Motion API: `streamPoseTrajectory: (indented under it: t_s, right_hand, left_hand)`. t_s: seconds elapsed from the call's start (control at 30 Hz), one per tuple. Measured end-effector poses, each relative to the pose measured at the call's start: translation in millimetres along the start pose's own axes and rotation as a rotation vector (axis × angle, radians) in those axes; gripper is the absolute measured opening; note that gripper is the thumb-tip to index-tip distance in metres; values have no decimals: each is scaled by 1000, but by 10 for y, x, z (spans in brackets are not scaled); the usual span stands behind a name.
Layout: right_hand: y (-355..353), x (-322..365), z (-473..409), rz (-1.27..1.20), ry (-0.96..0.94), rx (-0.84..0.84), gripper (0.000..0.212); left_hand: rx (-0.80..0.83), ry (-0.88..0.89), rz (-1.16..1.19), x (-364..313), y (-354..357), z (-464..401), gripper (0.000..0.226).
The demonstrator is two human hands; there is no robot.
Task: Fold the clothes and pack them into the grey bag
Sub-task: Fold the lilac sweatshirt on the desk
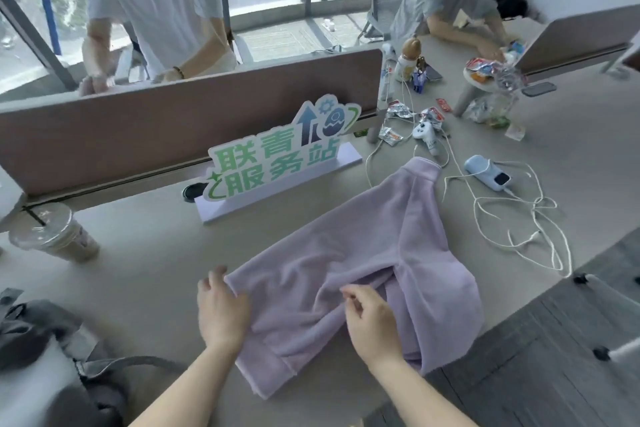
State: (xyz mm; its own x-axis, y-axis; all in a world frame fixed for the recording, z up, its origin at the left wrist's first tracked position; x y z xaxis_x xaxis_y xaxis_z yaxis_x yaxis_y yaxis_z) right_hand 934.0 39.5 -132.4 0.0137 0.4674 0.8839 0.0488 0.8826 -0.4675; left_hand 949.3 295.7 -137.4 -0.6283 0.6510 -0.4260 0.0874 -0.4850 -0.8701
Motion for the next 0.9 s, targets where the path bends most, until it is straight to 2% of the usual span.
streamPoseTrajectory:
  t_s: [0.1,0.17,0.27,0.37,0.5,0.63,0.7,0.73,0.8,0.9]
  right_hand:
    - [-352,-112,-80,-21,155,-170,20]
    - [-536,-180,-58,-35,232,-225,19]
    - [-850,-305,-33,-50,320,-310,19]
    - [-1207,-546,-143,-3,415,-355,34]
    - [-1671,-938,-381,67,560,-369,55]
    - [-1895,-1293,-575,-83,798,-167,69]
    - [-1928,-1366,-608,-231,880,-92,73]
    - [-1956,-1394,-620,-291,899,-57,68]
    - [-2011,-1359,-644,-433,903,5,39]
    - [-2094,-1298,-723,-684,824,24,22]
  left_hand:
    - [130,343,-20,-538,219,65,11]
    - [170,491,-40,-847,344,247,16]
    - [346,571,-14,-1167,585,623,18]
    - [538,611,-69,-1401,894,981,17]
    - [628,520,-151,-1618,1211,1319,27]
    - [641,307,-178,-1744,1409,1462,47]
    - [606,249,-177,-1786,1447,1509,45]
    - [546,262,-204,-1825,1457,1545,42]
    - [389,304,-199,-1901,1455,1598,29]
    - [300,240,24,-2008,1338,1677,22]
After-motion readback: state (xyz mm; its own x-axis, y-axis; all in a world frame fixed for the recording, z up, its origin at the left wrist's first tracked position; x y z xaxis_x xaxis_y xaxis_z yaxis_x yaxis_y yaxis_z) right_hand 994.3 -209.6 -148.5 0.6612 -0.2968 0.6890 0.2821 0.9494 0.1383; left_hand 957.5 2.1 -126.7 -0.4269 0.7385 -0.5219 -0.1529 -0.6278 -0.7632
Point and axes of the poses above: each hand's wrist, its own z-axis away from the middle knuckle, its own y-axis out of the palm, x = y × z, the point moved 3 cm from there along -z, towards the middle knuckle, and after that the axes turned 15 degrees about -z, right-handed, at the moved point
